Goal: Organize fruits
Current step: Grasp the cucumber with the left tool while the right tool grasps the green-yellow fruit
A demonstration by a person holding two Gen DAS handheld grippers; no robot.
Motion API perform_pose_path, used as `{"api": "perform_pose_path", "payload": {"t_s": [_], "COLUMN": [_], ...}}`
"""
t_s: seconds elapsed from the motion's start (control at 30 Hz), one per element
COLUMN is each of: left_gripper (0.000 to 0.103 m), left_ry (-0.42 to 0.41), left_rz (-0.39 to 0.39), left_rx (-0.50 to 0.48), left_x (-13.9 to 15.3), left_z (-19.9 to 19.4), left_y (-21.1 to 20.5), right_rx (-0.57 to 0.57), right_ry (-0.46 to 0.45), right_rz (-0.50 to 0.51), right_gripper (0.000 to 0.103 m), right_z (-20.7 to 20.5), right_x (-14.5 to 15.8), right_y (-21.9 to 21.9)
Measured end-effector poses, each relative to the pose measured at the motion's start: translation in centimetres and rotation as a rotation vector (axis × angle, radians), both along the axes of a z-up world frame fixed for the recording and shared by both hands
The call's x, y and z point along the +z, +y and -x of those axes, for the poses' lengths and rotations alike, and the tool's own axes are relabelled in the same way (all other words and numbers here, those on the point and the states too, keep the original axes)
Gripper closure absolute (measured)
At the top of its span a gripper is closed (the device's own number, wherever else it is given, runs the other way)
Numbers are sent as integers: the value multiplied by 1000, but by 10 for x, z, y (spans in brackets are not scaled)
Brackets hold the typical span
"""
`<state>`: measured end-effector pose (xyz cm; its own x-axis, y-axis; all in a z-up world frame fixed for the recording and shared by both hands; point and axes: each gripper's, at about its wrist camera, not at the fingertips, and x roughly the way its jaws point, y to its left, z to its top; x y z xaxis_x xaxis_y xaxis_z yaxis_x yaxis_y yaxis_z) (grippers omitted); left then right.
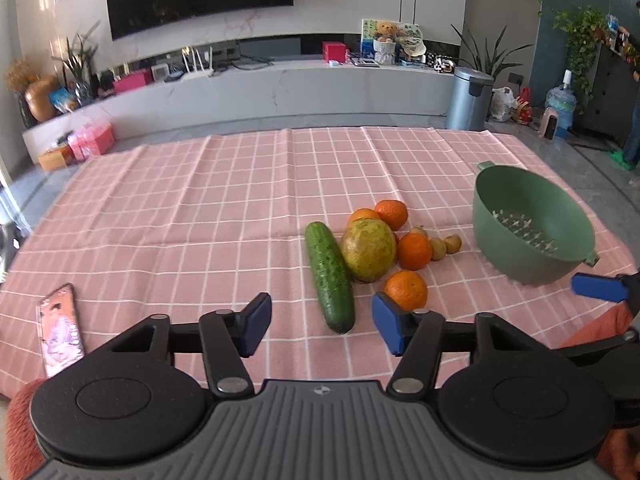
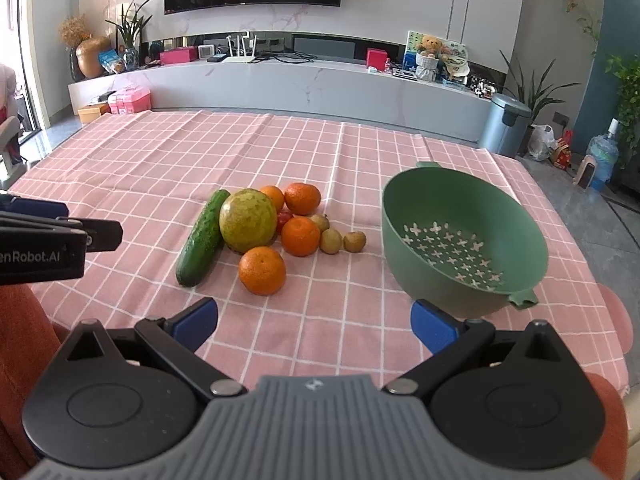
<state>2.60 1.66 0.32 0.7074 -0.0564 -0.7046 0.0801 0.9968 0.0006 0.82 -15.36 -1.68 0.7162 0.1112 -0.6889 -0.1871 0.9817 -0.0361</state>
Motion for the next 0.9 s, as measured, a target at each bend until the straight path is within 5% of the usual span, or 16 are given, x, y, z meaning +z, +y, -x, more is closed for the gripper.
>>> {"api": "perform_pose_path", "payload": {"t_s": [0.13,0.4,0.9], "left_gripper": [54,61,64], "left_ry": [63,169,317], "left_rz": [70,191,321], "left_rx": [-9,8,44], "left_x": [-3,-32,-79], "left_z": [-22,-71,-140], "left_y": [7,22,46], "right_rx": [52,157,249], "right_ry": [-9,40,146], "right_rz": [-27,-61,-170], "right_gripper": [6,35,37], "right_z": [-14,-59,-149], "right_x": [-3,-18,-55], "right_y": [1,15,41]}}
